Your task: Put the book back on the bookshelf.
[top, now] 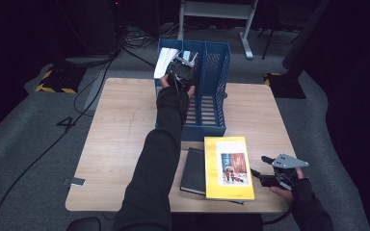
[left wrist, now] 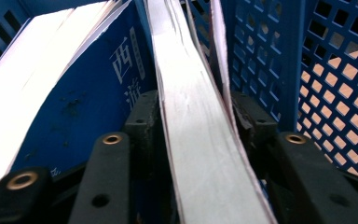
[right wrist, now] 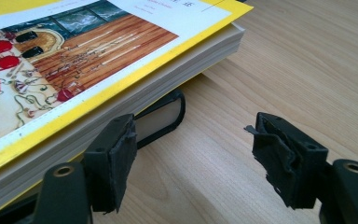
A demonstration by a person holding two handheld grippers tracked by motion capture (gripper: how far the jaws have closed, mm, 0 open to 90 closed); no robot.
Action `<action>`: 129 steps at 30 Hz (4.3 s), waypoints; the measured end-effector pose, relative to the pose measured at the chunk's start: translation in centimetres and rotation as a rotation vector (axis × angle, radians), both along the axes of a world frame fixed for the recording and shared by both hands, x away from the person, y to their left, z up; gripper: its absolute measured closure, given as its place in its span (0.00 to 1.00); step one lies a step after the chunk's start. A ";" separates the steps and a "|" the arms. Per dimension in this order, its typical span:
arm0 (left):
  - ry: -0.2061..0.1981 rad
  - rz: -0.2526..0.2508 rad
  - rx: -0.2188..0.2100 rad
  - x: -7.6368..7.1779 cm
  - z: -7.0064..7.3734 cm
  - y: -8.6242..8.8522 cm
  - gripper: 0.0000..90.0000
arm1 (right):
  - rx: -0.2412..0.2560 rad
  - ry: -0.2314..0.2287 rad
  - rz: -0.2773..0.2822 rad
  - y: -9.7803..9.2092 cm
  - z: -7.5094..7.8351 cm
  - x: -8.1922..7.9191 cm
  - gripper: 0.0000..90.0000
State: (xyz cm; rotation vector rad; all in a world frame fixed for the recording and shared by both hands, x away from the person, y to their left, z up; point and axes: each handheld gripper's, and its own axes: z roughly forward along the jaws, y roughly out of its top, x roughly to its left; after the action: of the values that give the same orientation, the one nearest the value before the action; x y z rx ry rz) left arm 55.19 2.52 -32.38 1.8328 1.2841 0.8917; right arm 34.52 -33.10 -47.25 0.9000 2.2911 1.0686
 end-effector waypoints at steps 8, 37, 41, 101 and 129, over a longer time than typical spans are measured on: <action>0.002 -0.031 0.023 -0.7 0.3 0.5 0.52 | 0.003 0.004 0.001 0.1 0.0 0.0 0.34; 0.025 -0.171 0.056 -4.4 1.1 2.5 0.44 | -0.008 0.013 0.003 0.3 -0.2 0.0 0.34; 0.031 -0.199 0.065 -5.1 1.0 2.7 0.43 | -0.011 0.011 0.005 0.3 -0.2 0.1 0.34; 0.116 -0.477 0.003 -15.1 -8.9 10.7 0.29 | -0.031 0.046 -0.002 0.3 -0.2 0.1 0.35; 0.295 -0.649 0.137 -21.3 -15.9 10.2 0.26 | 0.075 0.067 0.085 0.2 2.3 -0.9 0.33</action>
State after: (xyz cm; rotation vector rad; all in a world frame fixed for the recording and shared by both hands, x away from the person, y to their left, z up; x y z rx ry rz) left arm 33.92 12.77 -48.32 2.3489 0.7031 0.3673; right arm 33.59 -32.87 -45.00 0.8865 2.3775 1.1847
